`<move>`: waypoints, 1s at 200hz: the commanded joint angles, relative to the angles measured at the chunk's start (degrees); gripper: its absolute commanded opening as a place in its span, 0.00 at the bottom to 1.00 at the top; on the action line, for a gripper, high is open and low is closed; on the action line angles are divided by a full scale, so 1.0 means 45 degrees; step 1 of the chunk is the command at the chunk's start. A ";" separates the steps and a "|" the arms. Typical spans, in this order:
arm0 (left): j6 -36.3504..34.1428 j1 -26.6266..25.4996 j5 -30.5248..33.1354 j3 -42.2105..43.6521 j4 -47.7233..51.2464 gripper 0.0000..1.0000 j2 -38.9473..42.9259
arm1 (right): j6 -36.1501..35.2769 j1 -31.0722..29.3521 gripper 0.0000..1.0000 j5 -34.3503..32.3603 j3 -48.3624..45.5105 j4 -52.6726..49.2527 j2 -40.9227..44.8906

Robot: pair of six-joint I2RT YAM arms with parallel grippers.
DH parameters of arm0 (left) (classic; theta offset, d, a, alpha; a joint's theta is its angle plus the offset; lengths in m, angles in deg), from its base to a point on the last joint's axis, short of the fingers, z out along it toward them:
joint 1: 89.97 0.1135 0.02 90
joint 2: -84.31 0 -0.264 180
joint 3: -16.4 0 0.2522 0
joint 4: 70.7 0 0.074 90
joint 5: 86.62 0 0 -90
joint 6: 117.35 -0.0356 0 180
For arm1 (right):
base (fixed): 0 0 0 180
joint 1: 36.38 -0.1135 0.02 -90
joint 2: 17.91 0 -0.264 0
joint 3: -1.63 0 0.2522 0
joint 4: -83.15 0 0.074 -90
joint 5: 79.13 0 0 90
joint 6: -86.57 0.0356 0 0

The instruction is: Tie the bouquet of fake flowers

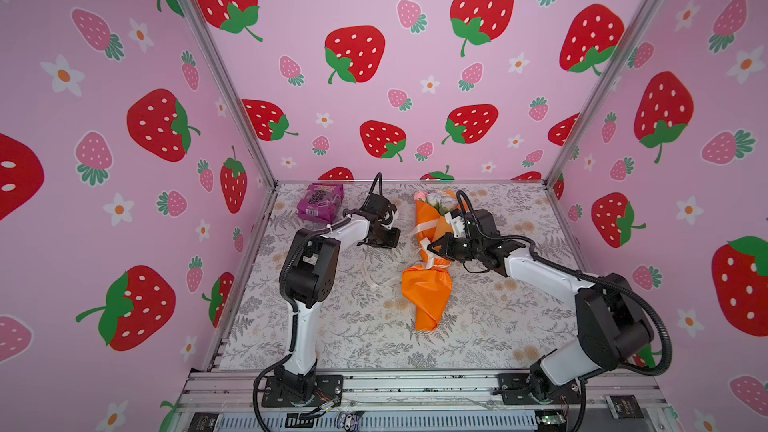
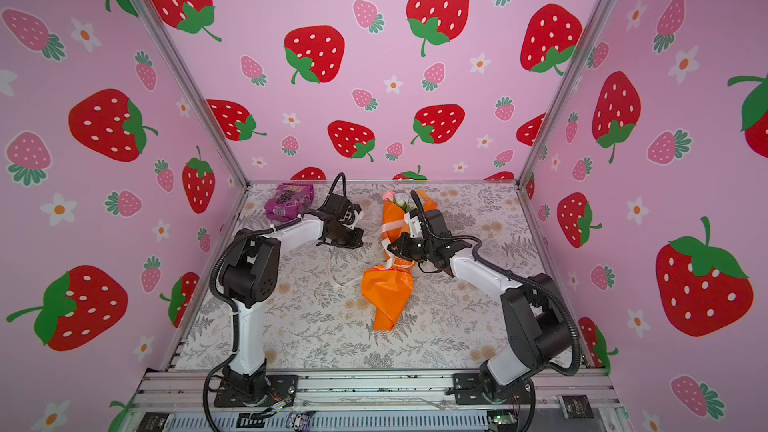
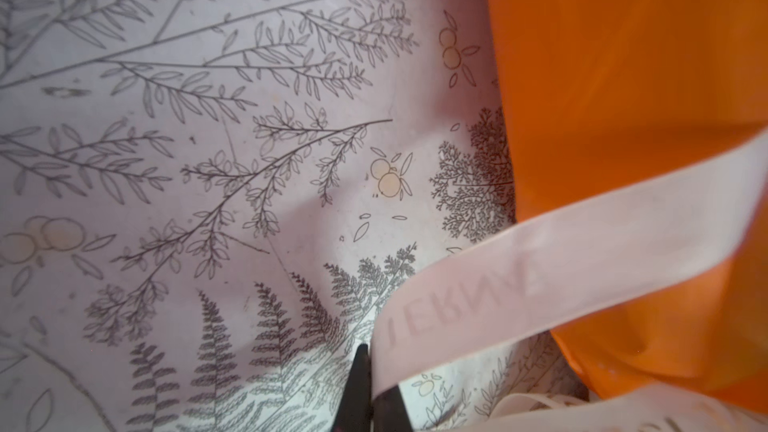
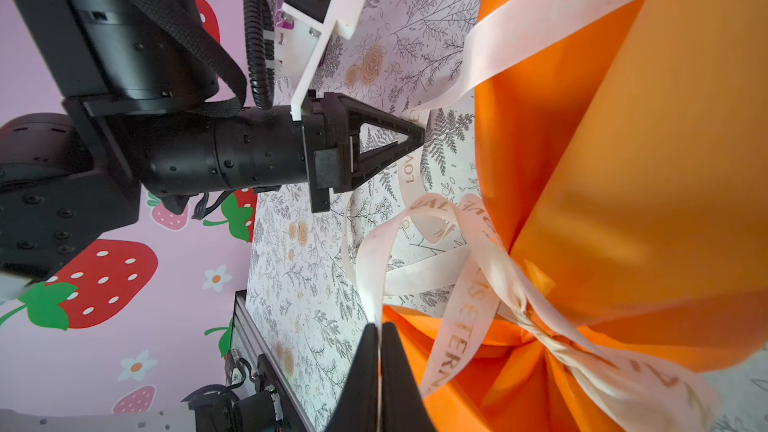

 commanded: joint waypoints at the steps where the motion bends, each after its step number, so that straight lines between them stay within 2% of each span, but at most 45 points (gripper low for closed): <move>1: 0.0719 0.0011 -0.0268 0.0846 -0.0535 0.01 0.1985 | 0.0349 0.0241 0.09 -0.0463 -0.0360 0.0282 0.0148; 36: 0.1355 0.0010 -0.0101 0.3424 -0.1691 0.00 0.5436 | 0.0873 0.0544 0.09 -0.0654 -0.0592 0.0888 0.0351; 66: 0.0620 -0.0246 -0.1209 0.5549 -0.3435 0.00 0.7910 | 0.1029 0.0713 0.09 -0.0262 -0.0321 0.1198 0.0101; 103: -0.2478 -0.1287 -0.2584 0.7701 -0.5476 0.00 1.0102 | 0.1148 0.0755 0.09 0.0179 0.0126 0.1460 -0.0220; 125: -0.5394 -0.2386 -0.3216 0.8937 -0.6826 0.01 1.1392 | 0.1124 0.0755 0.09 0.0369 0.0213 0.1462 -0.0273; 138: -0.6768 -0.3094 -0.2940 0.8860 -0.6380 0.01 1.1676 | 0.1063 0.0754 0.09 0.0341 0.0170 0.1441 -0.0239; 170: -0.9754 -0.4422 -0.2318 0.7213 -0.2692 0.02 1.0663 | 0.0987 0.0755 0.09 0.0587 0.0226 0.1420 -0.0376; 200: -1.2463 -0.6123 -0.0348 0.5646 0.0185 0.05 0.9278 | 0.0776 0.0775 0.09 0.0735 0.0317 0.1333 -0.0439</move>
